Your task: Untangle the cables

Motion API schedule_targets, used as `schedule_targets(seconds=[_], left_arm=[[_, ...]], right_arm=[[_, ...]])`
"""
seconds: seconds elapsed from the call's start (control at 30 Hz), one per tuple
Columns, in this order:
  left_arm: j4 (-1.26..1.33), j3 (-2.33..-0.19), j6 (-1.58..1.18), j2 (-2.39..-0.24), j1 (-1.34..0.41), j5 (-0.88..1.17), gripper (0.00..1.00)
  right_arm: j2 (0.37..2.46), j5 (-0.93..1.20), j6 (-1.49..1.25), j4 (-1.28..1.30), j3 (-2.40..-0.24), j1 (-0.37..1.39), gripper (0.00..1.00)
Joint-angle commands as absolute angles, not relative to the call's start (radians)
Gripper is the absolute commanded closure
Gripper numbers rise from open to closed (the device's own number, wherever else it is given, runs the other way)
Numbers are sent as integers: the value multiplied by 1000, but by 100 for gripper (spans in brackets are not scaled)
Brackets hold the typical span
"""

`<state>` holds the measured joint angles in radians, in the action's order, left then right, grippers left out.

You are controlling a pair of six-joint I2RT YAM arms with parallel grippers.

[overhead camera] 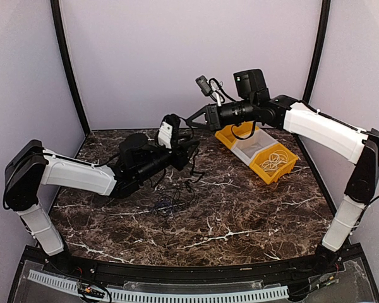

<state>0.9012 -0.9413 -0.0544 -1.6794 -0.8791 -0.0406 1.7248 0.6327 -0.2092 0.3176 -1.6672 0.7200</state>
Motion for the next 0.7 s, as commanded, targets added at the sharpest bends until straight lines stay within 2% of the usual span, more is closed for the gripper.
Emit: schedule_targets(seconds=[0.0, 0.03, 0.17, 0.37, 0.47, 0.57, 0.67], left_arm=[[972, -974, -6, -1719, -884, -39, 66], [983, -974, -6, -1725, -884, -36, 72], [1031, -960, -6, -1753, -883, -33, 85], [1073, -918, -54, -1682, -884, -14, 98], [1066, -897, -102, -1625, -884, -21, 100], [1036, -885, -145, -1563, -884, -45, 100], [997, -883, -164, -1528, -884, -67, 100]], right_arm=[[1700, 682, -240, 268, -1677, 728, 100], [1699, 692, -242, 268, -1680, 728, 100], [1688, 716, -245, 274, -1696, 729, 100], [1691, 643, -141, 297, -1669, 727, 98], [1689, 575, -21, 329, -1667, 705, 83], [1669, 542, 65, 339, -1628, 665, 56], [1637, 598, 176, 332, -1539, 638, 46]])
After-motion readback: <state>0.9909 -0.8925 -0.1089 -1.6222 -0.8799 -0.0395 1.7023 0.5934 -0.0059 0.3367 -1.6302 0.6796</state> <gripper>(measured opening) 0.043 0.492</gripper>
